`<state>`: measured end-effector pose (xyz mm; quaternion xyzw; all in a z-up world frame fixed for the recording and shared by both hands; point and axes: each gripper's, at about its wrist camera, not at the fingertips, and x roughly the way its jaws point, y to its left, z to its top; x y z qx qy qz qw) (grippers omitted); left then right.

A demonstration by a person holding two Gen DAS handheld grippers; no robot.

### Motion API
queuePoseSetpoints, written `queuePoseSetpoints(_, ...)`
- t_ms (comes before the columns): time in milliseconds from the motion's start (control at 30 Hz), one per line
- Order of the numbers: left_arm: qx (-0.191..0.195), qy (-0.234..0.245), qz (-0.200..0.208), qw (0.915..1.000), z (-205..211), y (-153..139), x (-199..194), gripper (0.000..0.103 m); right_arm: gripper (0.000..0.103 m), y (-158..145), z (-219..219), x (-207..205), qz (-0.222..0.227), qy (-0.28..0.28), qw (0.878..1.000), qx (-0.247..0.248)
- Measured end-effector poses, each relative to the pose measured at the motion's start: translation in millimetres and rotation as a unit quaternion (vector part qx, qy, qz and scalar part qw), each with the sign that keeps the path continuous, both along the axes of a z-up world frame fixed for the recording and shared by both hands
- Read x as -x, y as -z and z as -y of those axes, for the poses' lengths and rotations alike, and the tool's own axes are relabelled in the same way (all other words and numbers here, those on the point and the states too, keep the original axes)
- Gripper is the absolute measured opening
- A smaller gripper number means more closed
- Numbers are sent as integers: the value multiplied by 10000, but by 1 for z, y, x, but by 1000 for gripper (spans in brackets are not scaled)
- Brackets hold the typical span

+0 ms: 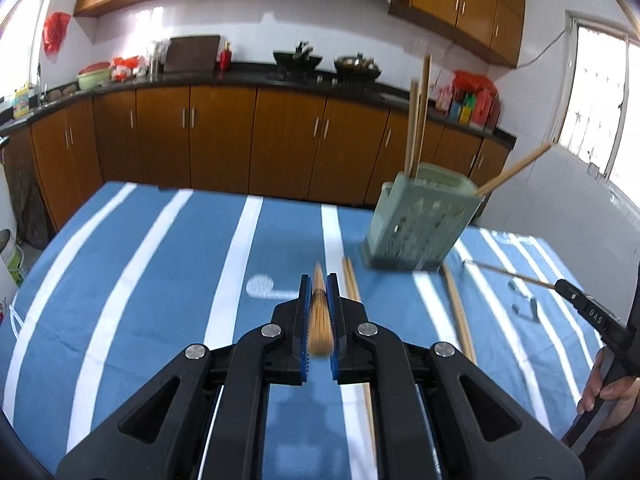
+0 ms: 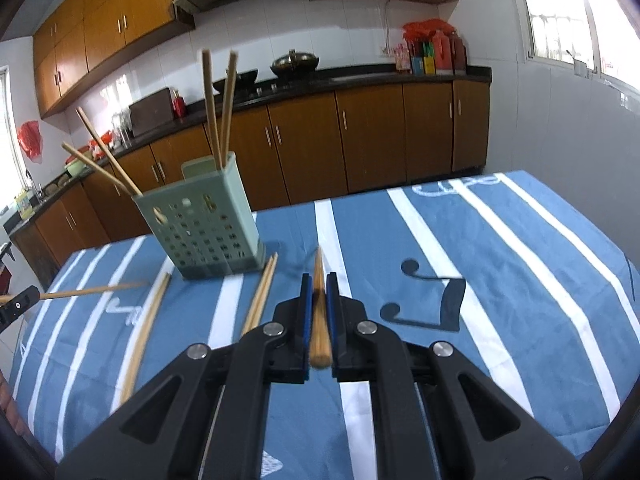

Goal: Organize utensils
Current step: 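Lift both held chopsticks upright and carry them over the green holder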

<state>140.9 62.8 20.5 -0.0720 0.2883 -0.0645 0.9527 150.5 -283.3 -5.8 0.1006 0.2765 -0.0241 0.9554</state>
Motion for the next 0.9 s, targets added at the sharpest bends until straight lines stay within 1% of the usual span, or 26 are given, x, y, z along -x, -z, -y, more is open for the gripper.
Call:
queuePoseSetpoints(167,20,-35,267,9996,-1,-17,4,8,8,-12,-1,5,215,-21,9998,-5)
queuePoseSetpoints(400,7,-66,318,9995,-1,-21,1,7,8,-20,-1,6,336,-27,9994,8)
queuePoseSetpoints(500,-27,-58,376,9993,-1,-27,1,7,8,-31,0,7,524,-47,9986,-12)
queuePoseSetpoints(633,-80,28,652,9978,2,-51,3,7,8,-61,2,11,887,-151,9959,-60)
queuePoseSetpoints(833,15,253,1020,9945,9,-85,6,7,8,-109,6,14,1238,-448,9905,-387)
queuePoseSetpoints(900,57,322,1166,9926,16,-97,5,7,8,-126,5,16,1446,-545,9867,-506)
